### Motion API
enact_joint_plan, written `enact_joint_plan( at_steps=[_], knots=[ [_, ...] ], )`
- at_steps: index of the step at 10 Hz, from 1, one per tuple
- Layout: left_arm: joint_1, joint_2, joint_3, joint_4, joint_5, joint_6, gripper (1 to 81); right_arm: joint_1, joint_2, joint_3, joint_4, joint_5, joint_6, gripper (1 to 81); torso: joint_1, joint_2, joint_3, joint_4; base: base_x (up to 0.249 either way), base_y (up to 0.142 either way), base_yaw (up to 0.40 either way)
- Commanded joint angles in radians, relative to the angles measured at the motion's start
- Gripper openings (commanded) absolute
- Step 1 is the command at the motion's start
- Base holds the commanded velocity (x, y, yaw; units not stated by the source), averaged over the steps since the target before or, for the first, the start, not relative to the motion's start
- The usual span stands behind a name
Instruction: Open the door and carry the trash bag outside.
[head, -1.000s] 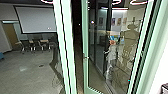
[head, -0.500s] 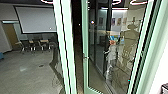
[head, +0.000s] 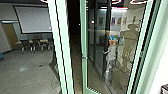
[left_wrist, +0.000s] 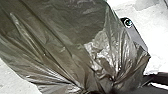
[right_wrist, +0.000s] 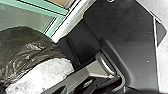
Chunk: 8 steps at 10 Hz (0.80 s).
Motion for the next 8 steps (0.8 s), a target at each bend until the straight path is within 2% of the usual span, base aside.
enact_joint_plan(
  at_steps=[1, 8],
  knots=[
    [-0.065, -0.003, 0.008, 0.005, 0.051, 0.007, 1.0, 0.051, -0.012, 0.009, -0.012, -0.038, -0.002, 81.1, 0.000, 0.000, 0.000, 0.000, 0.000, -0.095, 0.000],
    [-0.064, -0.002, 0.008, 0.007, 0.049, 0.007, 1.0, 0.048, -0.003, -0.006, -0.012, -0.037, -0.002, 81.1, 0.000, 0.000, 0.000, 0.000, 0.000, -0.115, 0.000]
  ],
)
